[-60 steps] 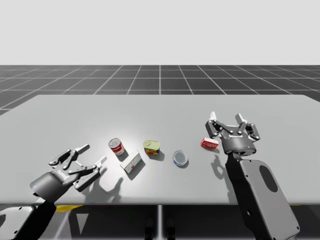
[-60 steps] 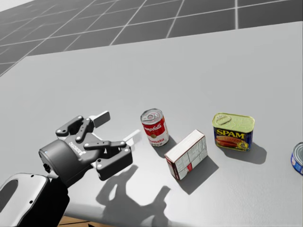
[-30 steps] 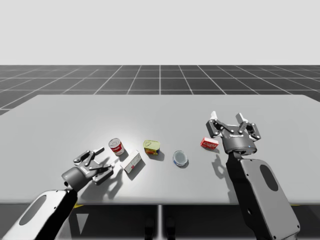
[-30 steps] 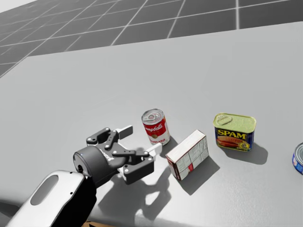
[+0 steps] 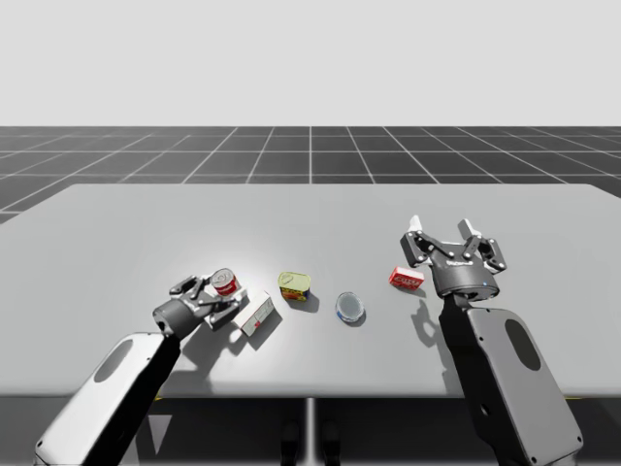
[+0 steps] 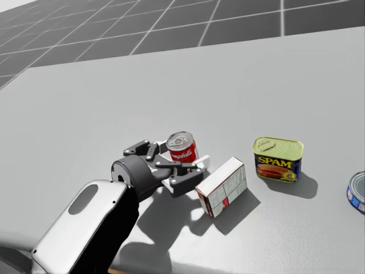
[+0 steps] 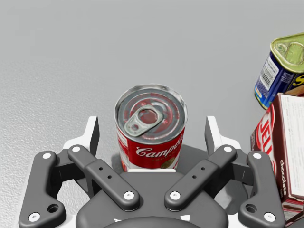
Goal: Lift the red soup can off the table.
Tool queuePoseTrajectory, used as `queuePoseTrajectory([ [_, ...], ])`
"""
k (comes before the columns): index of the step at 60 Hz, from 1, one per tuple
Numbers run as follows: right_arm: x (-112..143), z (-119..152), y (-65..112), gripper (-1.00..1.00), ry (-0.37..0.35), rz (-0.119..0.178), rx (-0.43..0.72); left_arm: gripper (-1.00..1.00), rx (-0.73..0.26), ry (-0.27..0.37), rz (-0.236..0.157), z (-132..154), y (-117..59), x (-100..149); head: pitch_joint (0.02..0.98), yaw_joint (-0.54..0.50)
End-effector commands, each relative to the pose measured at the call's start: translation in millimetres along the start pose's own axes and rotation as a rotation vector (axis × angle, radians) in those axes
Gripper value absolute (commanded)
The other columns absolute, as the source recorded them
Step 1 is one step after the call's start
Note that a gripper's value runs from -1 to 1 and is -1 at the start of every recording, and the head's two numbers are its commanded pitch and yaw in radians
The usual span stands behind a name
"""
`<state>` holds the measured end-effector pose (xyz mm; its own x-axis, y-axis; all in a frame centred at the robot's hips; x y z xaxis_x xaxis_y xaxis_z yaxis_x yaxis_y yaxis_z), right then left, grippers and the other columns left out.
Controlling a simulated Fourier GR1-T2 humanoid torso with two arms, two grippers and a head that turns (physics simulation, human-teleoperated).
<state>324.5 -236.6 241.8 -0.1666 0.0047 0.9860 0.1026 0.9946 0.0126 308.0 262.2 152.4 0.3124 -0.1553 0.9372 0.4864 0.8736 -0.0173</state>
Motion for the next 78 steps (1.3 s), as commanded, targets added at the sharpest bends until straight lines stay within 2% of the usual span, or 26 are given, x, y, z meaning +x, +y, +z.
queuePoseTrajectory([
  [1, 1, 0, -1.5, -1.0, -0.002, -0.003, -0.003, -1.0, -0.002, 0.029, -0.004, -10, -0.5, -6, 0.763, 0.35],
  [2, 1, 0, -1.8, -1.0, -0.002, -0.003, -0.003, -1.0, -0.005, 0.029, -0.004, -10, -0.7, -7, 0.763, 0.35],
  [3, 1, -1, -2.0, -1.0, -0.002, -0.004, -0.004, -0.91, -0.008, 0.028, -0.003, -10, -0.9, -7, 0.762, 0.35],
  [4, 1, 0, -2.2, -1.0, -0.002, -0.005, -0.005, -0.59, -0.007, 0.027, -0.004, -9, -1.1, -8, 0.762, 0.35],
  [5, 1, 0, -2.3, -1.0, -0.002, -0.004, -0.005, 0.21, -0.007, 0.028, -0.007, -9, -1.2, -8, 0.761, 0.35],
  [6, 1, 0, -2.4, -1.0, -0.002, -0.004, -0.005, 0.85, -0.009, 0.034, -0.011, -9, -1.9, -9, 0.76, 0.35],
  [7, 1, 0, -2.6, -1.0, -0.001, -0.005, -0.005, 0.98, -0.008, 0.032, -0.025, -8, -2.3, -10, 0.758, 0.35],
  [15, 1, 0, -3.0, -1.0, -0.001, -0.003, -0.005, 1.0, -0.028, 0.035, -0.029, -6, -4.8, -12, 0.735, 0.35],
  [17, 1, 0, -3.1, -1.0, 0.0, -0.004, -0.006, 1.0, -0.026, 0.036, -0.042, -5, -5.6, -12, 0.717, 0.35],
  [23, 1, 0, -4.2, -1.0, 0.001, -0.002, -0.01, 1.0, -0.033, 0.035, -0.044, -5, -7.0, -13, 0.652, 0.35],
  [25, 1, 0, -4.9, -1.0, 0.003, -0.001, -0.014, 1.0, -0.037, 0.037, -0.048, -5, -7.8, -13, 0.594, 0.36],
  [32, 1, 0, -5.8, -1.0, 0.005, -0.002, -0.016, 1.0, -0.037, 0.045, -0.044, -5, -9.2, -15, 0.495, 0.36],
  [43, 0, -1, -6.7, -1.0, 0.009, -0.003, -0.011, 1.0, -0.039, 0.046, -0.048, -4, -12.4, -15, 0.424, 0.36],
  [54, -1, -1, -6.8, -1.0, 0.009, 0.002, -0.01, 1.0, -0.019, -0.002, -0.079, 5, -15.4, 9, 0.416, 0.38],
  [78, -1, -3, -7.2, -1.0, 0.018, 0.022, -0.013, 1.0, 0.015, -0.09, -0.203, 27, -11.8, 83, 0.406, 0.39],
])
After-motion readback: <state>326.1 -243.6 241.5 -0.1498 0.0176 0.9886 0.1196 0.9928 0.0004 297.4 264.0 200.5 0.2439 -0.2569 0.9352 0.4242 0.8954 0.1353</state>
